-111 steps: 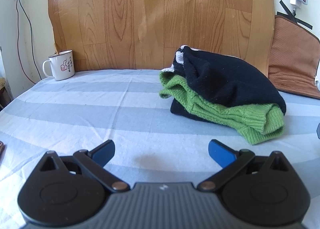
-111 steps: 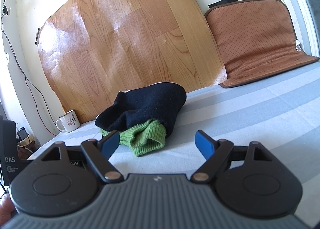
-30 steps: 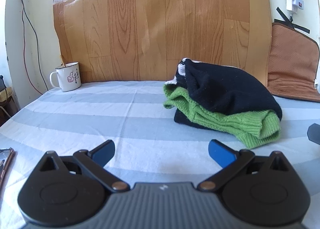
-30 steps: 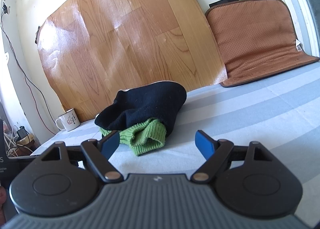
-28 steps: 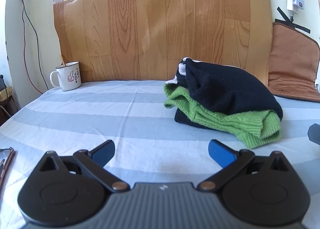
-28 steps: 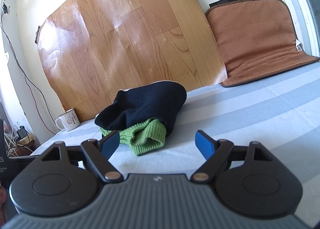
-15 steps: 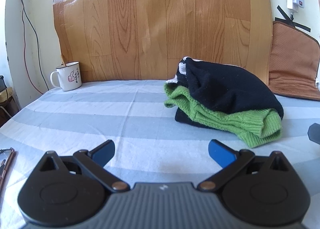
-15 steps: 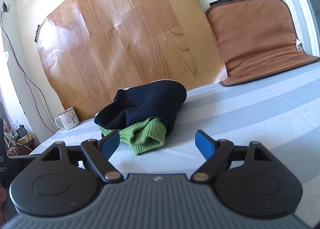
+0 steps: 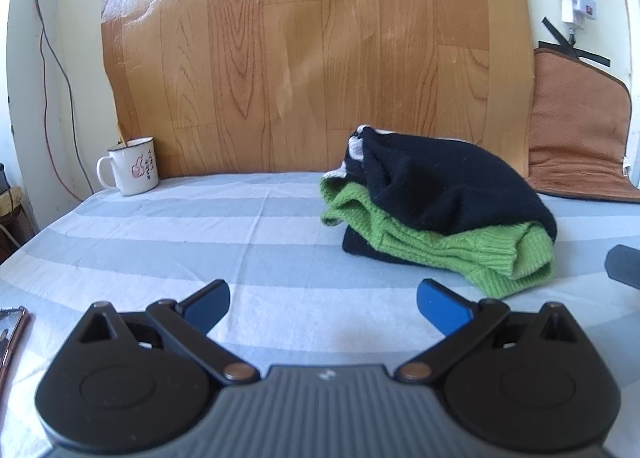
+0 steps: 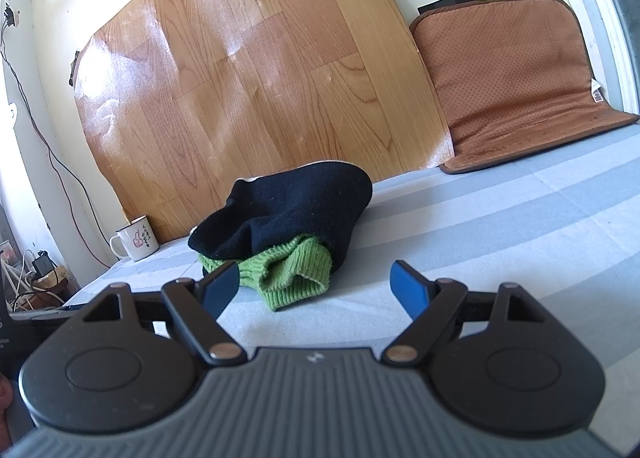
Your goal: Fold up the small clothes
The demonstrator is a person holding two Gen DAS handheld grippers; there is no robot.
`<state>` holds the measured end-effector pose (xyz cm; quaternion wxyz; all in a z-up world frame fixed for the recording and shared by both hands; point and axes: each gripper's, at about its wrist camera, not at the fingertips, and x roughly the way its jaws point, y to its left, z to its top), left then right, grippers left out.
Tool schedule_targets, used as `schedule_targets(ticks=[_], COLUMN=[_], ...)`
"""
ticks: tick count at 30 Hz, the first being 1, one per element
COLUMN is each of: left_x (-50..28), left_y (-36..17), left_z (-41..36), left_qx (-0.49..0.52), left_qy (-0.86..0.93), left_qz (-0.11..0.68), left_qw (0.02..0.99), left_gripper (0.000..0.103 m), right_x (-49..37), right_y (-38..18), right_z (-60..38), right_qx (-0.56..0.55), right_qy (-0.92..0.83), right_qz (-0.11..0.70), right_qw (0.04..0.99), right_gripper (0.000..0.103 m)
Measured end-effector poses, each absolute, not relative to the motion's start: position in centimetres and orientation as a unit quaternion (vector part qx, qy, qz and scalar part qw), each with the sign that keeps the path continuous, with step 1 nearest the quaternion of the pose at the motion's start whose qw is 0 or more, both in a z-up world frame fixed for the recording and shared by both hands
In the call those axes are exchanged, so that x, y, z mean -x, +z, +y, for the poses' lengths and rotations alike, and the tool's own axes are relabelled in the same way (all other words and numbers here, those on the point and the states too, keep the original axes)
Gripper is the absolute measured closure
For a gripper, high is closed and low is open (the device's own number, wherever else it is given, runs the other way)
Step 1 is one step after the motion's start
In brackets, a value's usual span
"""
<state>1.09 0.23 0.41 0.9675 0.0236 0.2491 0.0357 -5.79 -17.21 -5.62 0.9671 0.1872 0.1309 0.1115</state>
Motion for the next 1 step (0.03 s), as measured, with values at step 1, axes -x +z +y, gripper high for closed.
schedule_targets(ticks=[1], left_x=[-1.08], left_y=[0.40], left_z=[0.13], left_qx=[-0.026], left_qy=[0.034], left_qz=[0.249], left_qw=[0.967], left_gripper=[0.000], right_x=[5.80], right_y=[-5.62], right_z=[-17.21], right_qx=[-0.187], right_qy=[0.112], right_qz=[0.131], right_qw=[0.967], right_gripper=[0.018])
